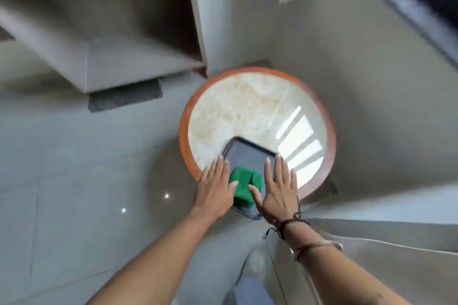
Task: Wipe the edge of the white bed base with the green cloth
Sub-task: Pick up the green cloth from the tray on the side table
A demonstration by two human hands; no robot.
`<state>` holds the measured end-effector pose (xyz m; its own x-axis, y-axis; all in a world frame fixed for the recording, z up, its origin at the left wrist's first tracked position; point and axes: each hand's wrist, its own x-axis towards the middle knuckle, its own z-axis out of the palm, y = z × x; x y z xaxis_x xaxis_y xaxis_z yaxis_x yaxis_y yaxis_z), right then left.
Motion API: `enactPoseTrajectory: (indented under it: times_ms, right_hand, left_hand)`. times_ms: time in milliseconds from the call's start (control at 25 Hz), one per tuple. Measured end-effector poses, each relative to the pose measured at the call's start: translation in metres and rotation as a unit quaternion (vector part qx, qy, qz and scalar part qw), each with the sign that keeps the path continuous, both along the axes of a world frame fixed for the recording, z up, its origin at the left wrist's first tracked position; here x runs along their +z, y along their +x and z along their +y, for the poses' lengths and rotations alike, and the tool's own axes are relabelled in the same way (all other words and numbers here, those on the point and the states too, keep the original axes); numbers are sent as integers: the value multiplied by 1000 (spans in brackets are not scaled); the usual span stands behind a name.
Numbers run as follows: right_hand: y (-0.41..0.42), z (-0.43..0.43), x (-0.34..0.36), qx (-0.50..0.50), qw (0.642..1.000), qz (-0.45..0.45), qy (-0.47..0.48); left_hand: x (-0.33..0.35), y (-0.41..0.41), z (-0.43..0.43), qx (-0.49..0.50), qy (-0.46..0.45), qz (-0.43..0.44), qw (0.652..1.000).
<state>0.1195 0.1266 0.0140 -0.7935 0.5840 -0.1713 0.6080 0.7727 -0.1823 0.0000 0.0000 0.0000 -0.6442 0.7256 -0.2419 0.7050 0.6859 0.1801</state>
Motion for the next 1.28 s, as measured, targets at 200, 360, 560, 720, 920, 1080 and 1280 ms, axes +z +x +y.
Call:
enactPoseTrajectory:
  times_ms: [200, 360, 560, 720, 920, 1080, 1280]
  right_hand:
    - [-24, -10, -93, -70, 995, -49, -49]
    - [-35, -17, -114, -72, 993, -41, -80]
    - [-28, -20, -133, -80, 992, 11, -98]
    - [-14, -9, -129, -55, 990, 52, -122]
    - [-11, -5, -117, -166, 934, 119, -293]
    - [28, -3, -30, -225, 739, 301, -560]
    - [69, -34, -27, -312, 658, 261, -633]
  left_hand:
    - [-81, 4, 14, 11, -3, -37, 999]
    - [-89, 18, 38, 193, 145, -101, 965]
    - [-101, 3, 52, 424, 203, -299, 831]
    - [-89, -2, 50, 396, 187, -372, 819]
    - [-85, 11, 30, 399, 268, -477, 736]
    - [-1, 52, -2, 359, 432, -548, 620]
    - [-6, 91, -46, 381, 404, -655, 512]
